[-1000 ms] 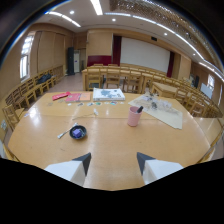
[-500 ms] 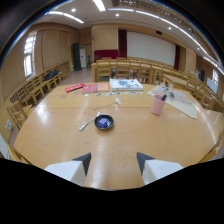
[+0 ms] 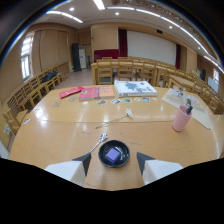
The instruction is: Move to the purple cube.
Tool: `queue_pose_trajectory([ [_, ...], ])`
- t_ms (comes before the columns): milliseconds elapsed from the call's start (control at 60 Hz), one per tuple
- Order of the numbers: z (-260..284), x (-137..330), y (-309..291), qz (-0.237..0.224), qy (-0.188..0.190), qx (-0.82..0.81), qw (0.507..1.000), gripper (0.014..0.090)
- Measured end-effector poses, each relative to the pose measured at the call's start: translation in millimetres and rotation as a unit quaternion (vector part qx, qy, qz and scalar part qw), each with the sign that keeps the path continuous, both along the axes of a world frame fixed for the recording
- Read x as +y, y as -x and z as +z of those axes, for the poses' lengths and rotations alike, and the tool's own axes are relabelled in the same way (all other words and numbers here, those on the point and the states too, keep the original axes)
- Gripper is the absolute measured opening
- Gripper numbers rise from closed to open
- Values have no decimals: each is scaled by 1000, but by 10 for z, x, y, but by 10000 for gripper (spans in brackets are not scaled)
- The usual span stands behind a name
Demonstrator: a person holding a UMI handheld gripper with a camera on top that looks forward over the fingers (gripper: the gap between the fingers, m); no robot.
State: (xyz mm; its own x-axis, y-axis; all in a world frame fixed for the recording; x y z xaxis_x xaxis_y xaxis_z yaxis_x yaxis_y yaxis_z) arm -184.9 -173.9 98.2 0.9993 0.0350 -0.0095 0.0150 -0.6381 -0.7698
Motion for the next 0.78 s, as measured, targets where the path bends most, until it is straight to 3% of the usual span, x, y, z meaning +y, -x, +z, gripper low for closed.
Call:
queue_pose_trajectory([
  [200, -339, 342, -17, -3, 25, -7, 1000, 861],
  [783, -463, 373, 29, 13, 38, -14, 999, 860],
])
